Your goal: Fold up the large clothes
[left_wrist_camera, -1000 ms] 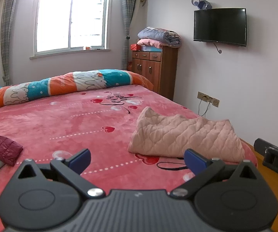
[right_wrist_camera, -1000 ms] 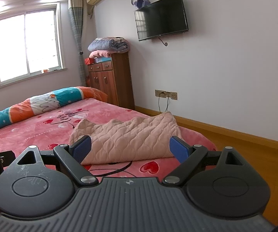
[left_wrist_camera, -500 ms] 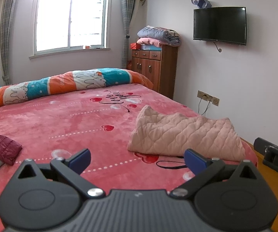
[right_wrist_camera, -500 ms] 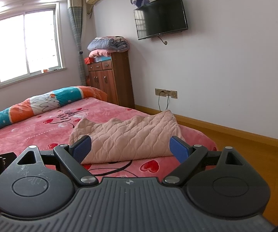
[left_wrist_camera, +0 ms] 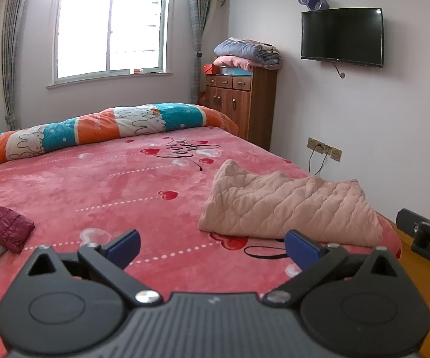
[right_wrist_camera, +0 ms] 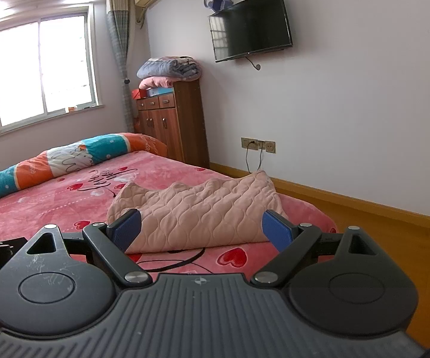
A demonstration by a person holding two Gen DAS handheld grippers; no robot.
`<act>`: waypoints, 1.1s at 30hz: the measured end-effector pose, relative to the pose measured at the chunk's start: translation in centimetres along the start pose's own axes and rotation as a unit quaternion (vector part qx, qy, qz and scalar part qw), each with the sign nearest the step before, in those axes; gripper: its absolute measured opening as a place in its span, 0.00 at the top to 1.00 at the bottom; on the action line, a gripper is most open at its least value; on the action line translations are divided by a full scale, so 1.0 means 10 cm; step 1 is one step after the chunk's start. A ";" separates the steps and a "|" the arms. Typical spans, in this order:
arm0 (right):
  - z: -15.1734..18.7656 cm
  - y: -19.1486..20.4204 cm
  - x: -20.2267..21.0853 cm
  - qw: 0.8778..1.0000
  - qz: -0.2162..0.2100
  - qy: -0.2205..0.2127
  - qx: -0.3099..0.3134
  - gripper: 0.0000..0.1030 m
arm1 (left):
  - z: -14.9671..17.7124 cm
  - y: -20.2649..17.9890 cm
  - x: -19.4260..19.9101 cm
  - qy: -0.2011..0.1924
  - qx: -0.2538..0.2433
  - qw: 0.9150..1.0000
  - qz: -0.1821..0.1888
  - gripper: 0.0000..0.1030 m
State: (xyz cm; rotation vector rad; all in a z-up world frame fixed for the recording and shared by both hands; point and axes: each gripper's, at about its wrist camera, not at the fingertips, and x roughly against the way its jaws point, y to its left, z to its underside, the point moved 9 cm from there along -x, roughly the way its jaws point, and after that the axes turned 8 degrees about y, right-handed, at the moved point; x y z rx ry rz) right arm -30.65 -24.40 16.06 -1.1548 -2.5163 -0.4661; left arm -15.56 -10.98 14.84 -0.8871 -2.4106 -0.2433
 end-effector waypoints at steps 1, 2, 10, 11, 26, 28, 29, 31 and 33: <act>0.00 0.00 0.00 1.000 -0.001 0.001 0.000 0.00 | 0.00 0.00 0.00 0.000 0.000 1.000 0.000 0.01; 0.00 0.00 -0.01 1.000 -0.002 0.001 0.000 0.00 | 0.00 0.00 0.00 0.001 0.001 1.000 0.000 0.01; -0.02 -0.01 -0.06 1.000 -0.004 -0.001 0.002 0.00 | 0.02 0.05 -0.07 0.002 0.009 1.000 -0.001 0.01; -0.02 -0.01 -0.07 1.000 -0.004 0.000 0.003 0.00 | 0.02 0.05 -0.07 0.003 0.009 1.000 -0.001 0.01; -0.01 0.13 -0.25 1.000 -0.015 0.006 0.022 0.00 | 0.15 0.29 -0.35 0.024 0.027 0.999 -0.015 0.01; 0.00 0.15 -0.30 1.000 -0.019 0.010 0.023 0.00 | 0.17 0.35 -0.40 0.026 0.029 0.999 -0.021 0.01; 0.00 0.17 -0.33 0.999 -0.023 0.013 0.024 0.00 | 0.18 0.38 -0.43 0.027 0.031 0.999 -0.024 0.01; 0.01 0.24 -0.39 0.999 -0.029 0.017 0.028 0.00 | 0.22 0.46 -0.49 0.032 0.036 0.998 -0.030 0.01; 0.00 0.33 -0.44 0.999 -0.037 0.018 0.034 0.00 | 0.25 0.57 -0.57 0.040 0.044 0.997 -0.043 0.01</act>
